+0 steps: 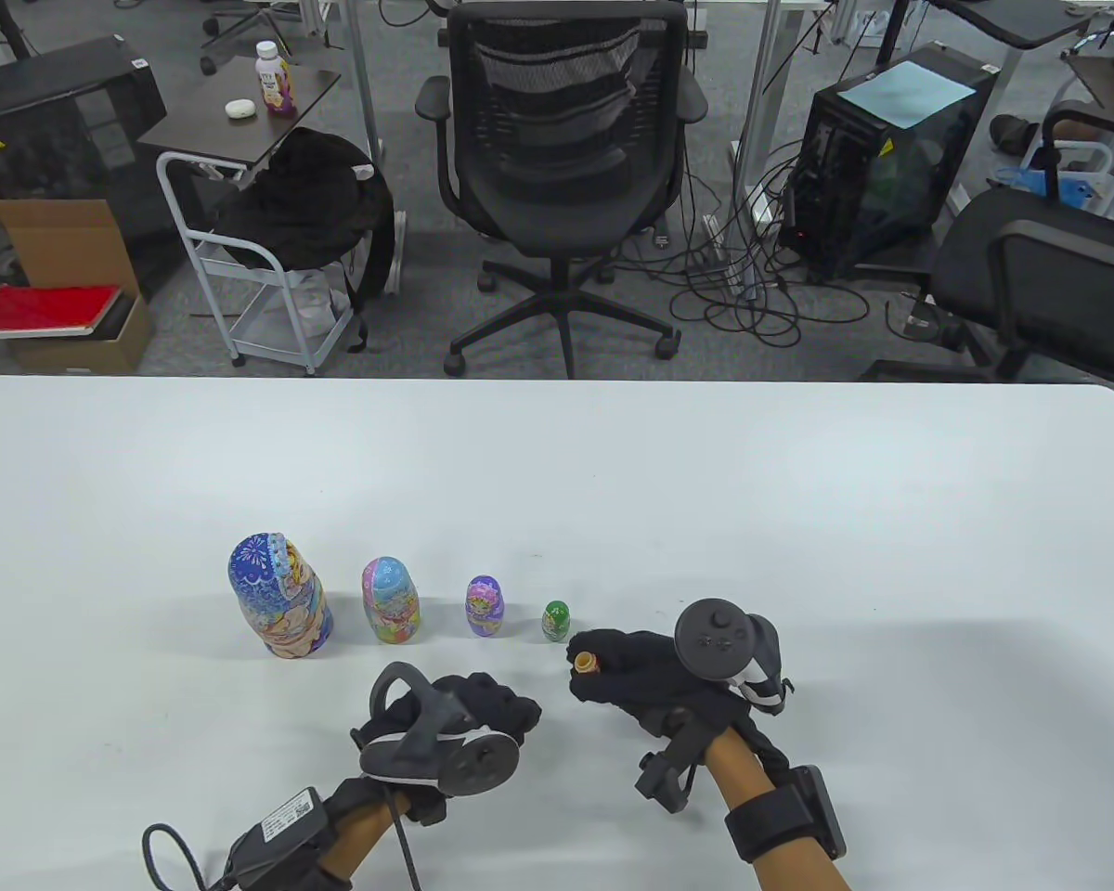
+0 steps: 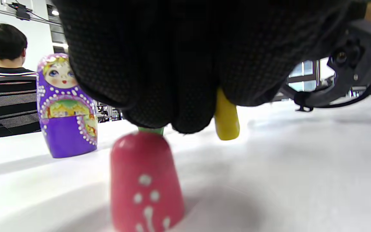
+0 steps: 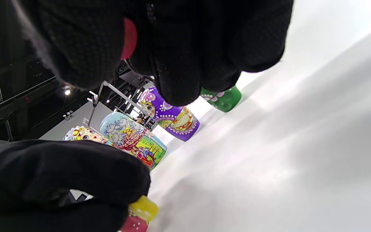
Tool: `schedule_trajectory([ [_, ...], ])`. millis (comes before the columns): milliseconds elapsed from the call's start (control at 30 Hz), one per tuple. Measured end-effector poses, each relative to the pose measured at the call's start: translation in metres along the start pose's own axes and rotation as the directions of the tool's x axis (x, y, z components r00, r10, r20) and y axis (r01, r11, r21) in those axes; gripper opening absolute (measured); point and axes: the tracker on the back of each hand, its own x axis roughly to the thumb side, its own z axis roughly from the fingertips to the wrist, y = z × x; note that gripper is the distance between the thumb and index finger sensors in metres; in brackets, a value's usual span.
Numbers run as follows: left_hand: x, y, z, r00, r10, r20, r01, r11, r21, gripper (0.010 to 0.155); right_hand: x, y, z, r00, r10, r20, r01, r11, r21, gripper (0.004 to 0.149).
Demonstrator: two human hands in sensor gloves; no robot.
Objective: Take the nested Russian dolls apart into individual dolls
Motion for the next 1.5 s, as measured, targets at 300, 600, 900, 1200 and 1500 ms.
schedule_trajectory([
  [300, 0.001, -0.009, -0.004, 1.0, 0.019, 0.001, -0.019, 0.999, -0.027, 0.037, 0.005, 0.004, -0.002, 1.0, -0.014, 0.018, 0.014, 1.0, 0.02, 0.06],
  [600, -0.002, 0.0, 0.002, 0.999, 0.0, -0.038, -0.002, 0.999, -0.048, 0.048, 0.006, 0.004, -0.002, 1.0, -0.015, 0.022, 0.014, 1.0, 0.016, 0.061],
  [900, -0.023, -0.006, 0.021, 0.976, -0.072, -0.206, 0.007, 0.954, -0.301, 0.061, 0.01, 0.013, -0.002, 0.999, -0.002, 0.038, 0.001, 0.999, 0.042, 0.061],
  [1200, -0.032, 0.0, 0.022, 0.972, -0.012, -0.234, -0.025, 0.988, -0.155, 0.051, 0.022, 0.025, -0.002, 0.996, 0.003, 0.086, -0.009, 0.997, 0.076, 0.061],
  [1500, -0.025, 0.043, 0.032, 0.975, 0.116, -0.187, -0.096, 0.989, 0.113, 0.049, 0.032, 0.042, -0.002, 0.993, -0.002, 0.12, -0.013, 0.992, 0.126, 0.062],
])
